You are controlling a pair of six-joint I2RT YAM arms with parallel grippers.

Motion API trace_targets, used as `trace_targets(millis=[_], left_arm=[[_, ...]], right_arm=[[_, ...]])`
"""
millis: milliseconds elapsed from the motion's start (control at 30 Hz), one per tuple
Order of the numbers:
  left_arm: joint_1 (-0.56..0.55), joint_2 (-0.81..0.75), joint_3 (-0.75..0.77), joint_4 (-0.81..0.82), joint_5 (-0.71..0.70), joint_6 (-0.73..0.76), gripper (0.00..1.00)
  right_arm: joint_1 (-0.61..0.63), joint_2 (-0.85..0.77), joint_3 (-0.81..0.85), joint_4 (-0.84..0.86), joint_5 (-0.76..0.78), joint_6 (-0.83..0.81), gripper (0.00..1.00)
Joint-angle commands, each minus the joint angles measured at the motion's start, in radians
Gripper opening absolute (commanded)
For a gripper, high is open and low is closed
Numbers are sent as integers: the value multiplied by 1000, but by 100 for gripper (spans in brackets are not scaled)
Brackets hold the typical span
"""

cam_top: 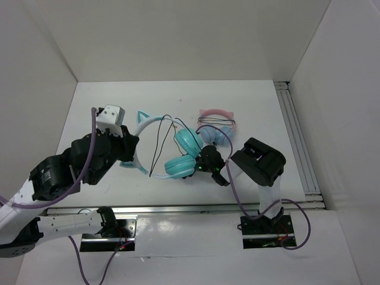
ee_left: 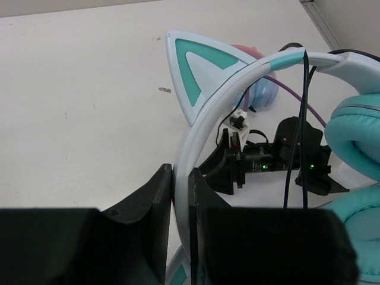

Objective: Wrap the headphones

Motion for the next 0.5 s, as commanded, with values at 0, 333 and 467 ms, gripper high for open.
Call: trace_targets(millis=[0, 333, 467], left_arm=[[-3, -25, 26, 73, -66, -41, 0], [-3, -34, 16, 64, -87, -50, 0], [-3, -43, 7, 64, -87, -50, 0]], right_arm=[[-5, -16, -29, 26, -1, -10, 55], [-5, -5, -47, 50, 8, 3, 33], [-5, 44, -26, 83, 18, 30, 47]])
